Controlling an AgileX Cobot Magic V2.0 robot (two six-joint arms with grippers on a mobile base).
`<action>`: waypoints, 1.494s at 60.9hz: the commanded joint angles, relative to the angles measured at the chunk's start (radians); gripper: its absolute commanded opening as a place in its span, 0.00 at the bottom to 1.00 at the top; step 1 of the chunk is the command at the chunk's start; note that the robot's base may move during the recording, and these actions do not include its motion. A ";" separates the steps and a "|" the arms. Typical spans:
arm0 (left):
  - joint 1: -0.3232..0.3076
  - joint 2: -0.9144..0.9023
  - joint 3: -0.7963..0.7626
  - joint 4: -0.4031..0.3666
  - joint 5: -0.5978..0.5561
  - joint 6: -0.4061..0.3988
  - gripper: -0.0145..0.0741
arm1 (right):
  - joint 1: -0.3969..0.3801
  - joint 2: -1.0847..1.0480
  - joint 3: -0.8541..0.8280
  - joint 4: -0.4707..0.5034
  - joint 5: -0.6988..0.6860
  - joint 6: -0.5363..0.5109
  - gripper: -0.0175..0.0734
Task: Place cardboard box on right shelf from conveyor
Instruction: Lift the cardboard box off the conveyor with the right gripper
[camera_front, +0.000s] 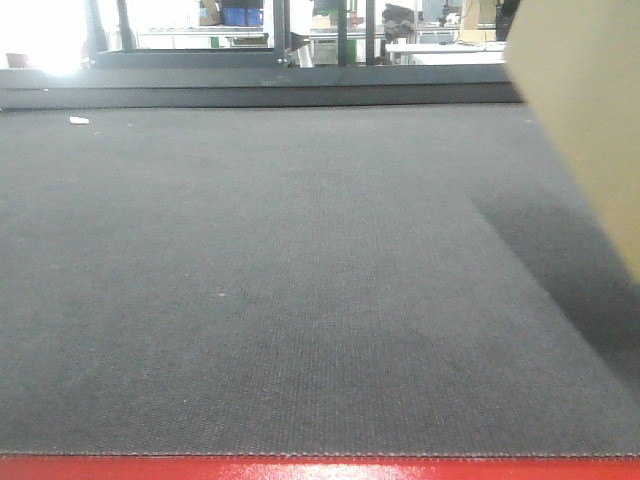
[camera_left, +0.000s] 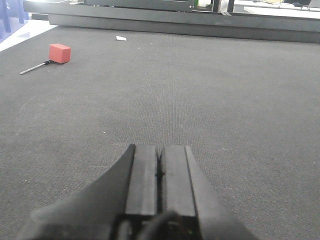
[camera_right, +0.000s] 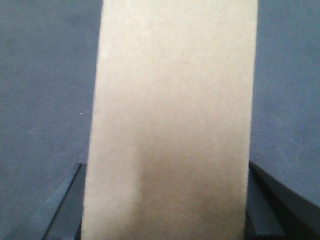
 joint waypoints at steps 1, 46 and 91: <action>0.004 -0.015 0.008 -0.006 -0.085 0.000 0.03 | -0.007 -0.145 0.039 -0.040 -0.099 -0.023 0.37; 0.004 -0.015 0.008 -0.006 -0.085 0.000 0.03 | -0.004 -0.582 0.149 -0.040 -0.076 -0.062 0.37; 0.004 -0.015 0.008 -0.006 -0.085 0.000 0.03 | -0.004 -0.582 0.149 -0.040 -0.076 -0.062 0.37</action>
